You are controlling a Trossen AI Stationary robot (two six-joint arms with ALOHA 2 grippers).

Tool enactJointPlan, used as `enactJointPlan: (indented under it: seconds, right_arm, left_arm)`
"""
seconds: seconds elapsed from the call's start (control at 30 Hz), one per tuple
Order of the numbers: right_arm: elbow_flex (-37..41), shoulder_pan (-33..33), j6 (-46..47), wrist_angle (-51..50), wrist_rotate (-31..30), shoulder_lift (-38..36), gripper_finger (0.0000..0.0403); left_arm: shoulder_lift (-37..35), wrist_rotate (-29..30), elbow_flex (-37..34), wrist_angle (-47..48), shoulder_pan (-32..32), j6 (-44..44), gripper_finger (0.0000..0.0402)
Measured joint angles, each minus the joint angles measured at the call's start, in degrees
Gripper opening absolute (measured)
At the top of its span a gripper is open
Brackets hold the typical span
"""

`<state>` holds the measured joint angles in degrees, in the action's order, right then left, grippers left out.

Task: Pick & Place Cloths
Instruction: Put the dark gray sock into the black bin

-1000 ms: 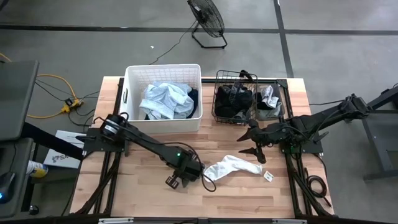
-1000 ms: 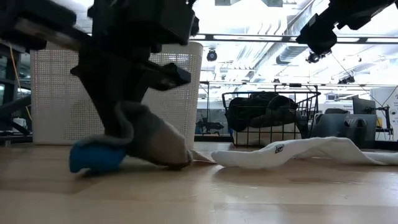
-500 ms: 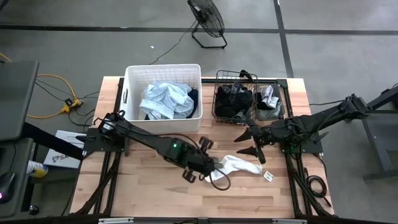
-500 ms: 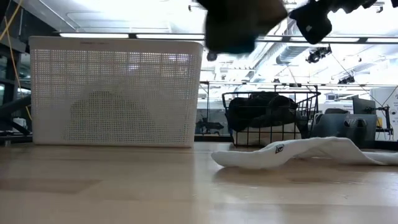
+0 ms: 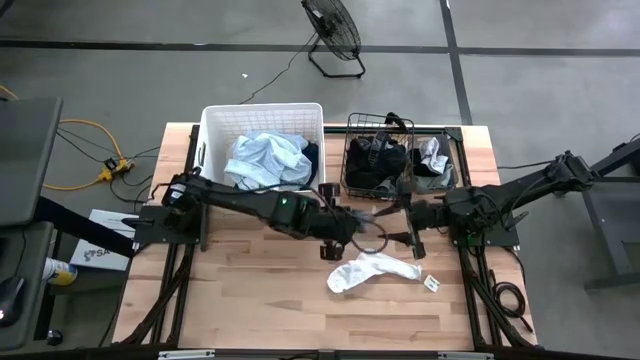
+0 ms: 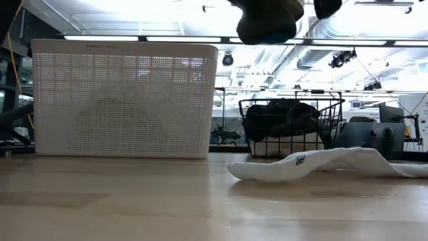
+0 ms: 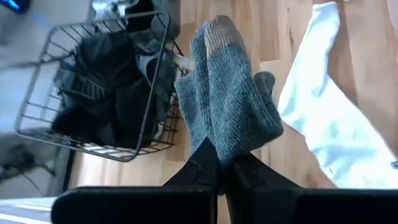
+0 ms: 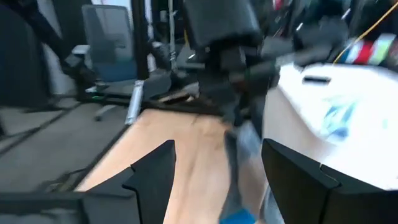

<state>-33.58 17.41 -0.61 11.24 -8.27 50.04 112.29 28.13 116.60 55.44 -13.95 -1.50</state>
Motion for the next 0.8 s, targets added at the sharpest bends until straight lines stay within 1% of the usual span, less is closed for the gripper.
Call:
enactJointPlan:
  seconds: [0.1,0.2,0.33,0.5,0.63,0.8]
  right_arm:
    - [0.00,-0.02,-4.83,2.35,-2.12,0.00,0.0230]
    - [0.00,-0.03,-7.46,2.72,-2.56,0.00,0.0230]
    - [0.00,-0.04,-8.74,3.47,-2.62,1.27,0.0230]
    - [0.00,-0.18,-9.70,7.10,-2.91,5.13,0.0230]
    - [0.00,-0.20,-11.27,8.82,-6.23,8.54,0.0230]
    - [0.00,-0.15,-11.27,10.45,-7.32,11.12,0.0230]
  left_arm:
    - [0.00,-1.98,0.02,0.04,1.42,-2.72,0.0000]
    - [0.02,-2.24,0.02,0.02,2.21,-3.96,0.0000]
    - [0.02,-2.55,0.02,-1.41,2.80,-4.46,0.0000]
    - [0.02,-3.34,0.02,-4.55,3.35,-4.78,0.0000]
    - [0.02,-4.44,0.01,-6.67,3.51,-4.79,0.0000]
    - [0.04,-5.47,-0.02,-8.01,3.47,-4.83,0.0000]
